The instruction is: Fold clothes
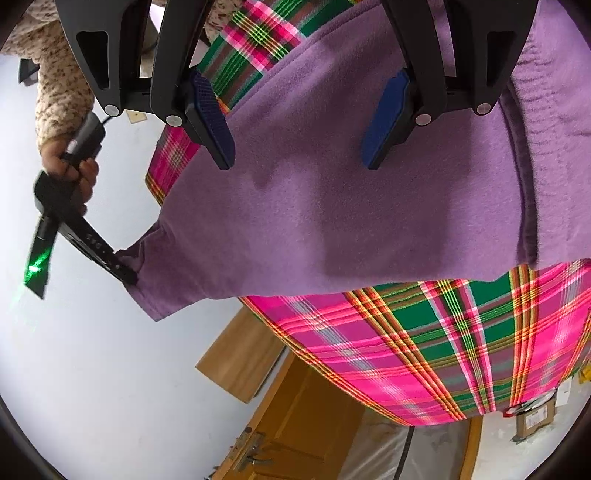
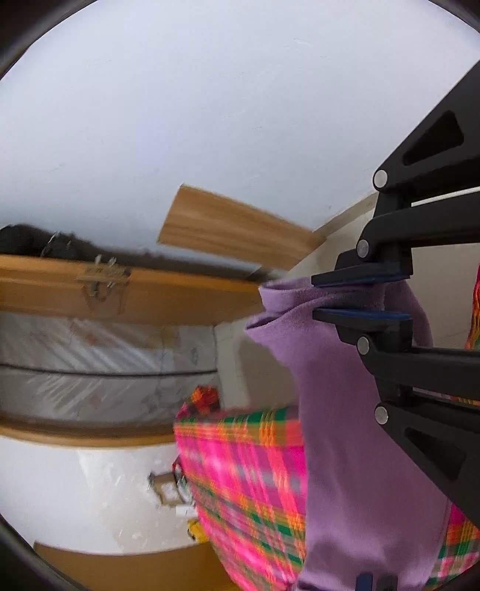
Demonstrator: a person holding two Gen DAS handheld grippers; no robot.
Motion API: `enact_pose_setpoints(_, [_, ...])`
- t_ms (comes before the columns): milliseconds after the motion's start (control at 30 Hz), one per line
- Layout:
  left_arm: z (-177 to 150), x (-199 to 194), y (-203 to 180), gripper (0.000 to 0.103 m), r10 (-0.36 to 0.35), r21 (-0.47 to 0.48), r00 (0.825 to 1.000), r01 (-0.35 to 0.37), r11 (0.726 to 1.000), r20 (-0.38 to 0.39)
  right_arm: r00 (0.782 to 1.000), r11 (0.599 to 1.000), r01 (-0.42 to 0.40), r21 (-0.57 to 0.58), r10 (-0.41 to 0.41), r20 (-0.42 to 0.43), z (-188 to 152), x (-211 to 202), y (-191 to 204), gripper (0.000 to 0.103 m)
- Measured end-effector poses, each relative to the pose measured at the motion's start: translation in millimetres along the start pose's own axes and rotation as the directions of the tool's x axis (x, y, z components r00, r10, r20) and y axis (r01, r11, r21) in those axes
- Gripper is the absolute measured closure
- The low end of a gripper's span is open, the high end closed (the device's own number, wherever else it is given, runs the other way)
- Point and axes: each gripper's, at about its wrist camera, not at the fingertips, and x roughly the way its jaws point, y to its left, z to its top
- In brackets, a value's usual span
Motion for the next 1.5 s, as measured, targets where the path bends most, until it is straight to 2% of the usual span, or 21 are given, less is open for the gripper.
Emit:
enact_pose_setpoints(67, [-1.1,-5.6,0.8,0.03,-0.003,-0.005,1.0,0.003,1.0,0.014,1.0,1.0,-0.018,-0.021,0.018,0.007,4.6,-9.2,14.3,0.092])
enact_pose_setpoints(133, [-2.6,-12.8,2.4,0.03,-0.011,-0.013,1.0,0.011,1.0,0.029,0.997,0.997,-0.074,-0.032,0.075,0.007,8.3,-16.9,29.4,0.092])
enact_pose_setpoints(233, [-4.3,-22.2,3.4,0.03,-0.02,-0.012,0.998,0.021,1.0,0.053,0.988,0.987,-0.154,-0.051,0.155,0.008,12.0,-27.2,52.8,0.092])
enact_pose_setpoints(467, [-11.3,-53.3,8.8,0.03,-0.049,-0.025,0.991,0.053,0.998,0.123,0.966,0.963,-0.259,-0.079,0.259,-0.003,13.9,-38.1,103.8,0.092])
enact_pose_setpoints(633, [-15.4,-76.5,14.6,0.03,-0.057,-0.032,0.982,0.064,0.997,0.179,0.94,0.936,-0.341,-0.085,0.34,-0.035,8.1,-38.9,136.3,0.092])
enact_pose_setpoints(867, [-24.0,-86.7,29.7,0.029,-0.051,-0.069,0.979,0.065,0.995,0.195,0.902,0.9,-0.43,-0.076,0.424,-0.085,-2.3,-34.6,171.9,0.092])
enact_pose_setpoints(1167, [-29.5,-85.3,42.9,0.029,-0.048,-0.1,0.982,0.067,0.993,0.184,0.872,0.881,-0.471,-0.028,0.461,-0.163,-28.1,-18.1,199.1,0.092])
enact_pose_setpoints(1400, [-30.8,-81.3,46.3,0.029,-0.049,-0.114,0.983,0.07,0.991,0.177,0.869,0.878,-0.479,-0.01,0.473,-0.149,-29.0,-18.9,200.7,0.092])
enact_pose_setpoints(1500, [-29.8,-79.7,47.1,0.029,-0.05,-0.119,0.983,0.071,0.99,0.177,0.861,0.868,-0.496,-0.02,0.489,-0.143,-26.6,-20.6,202.5,0.092])
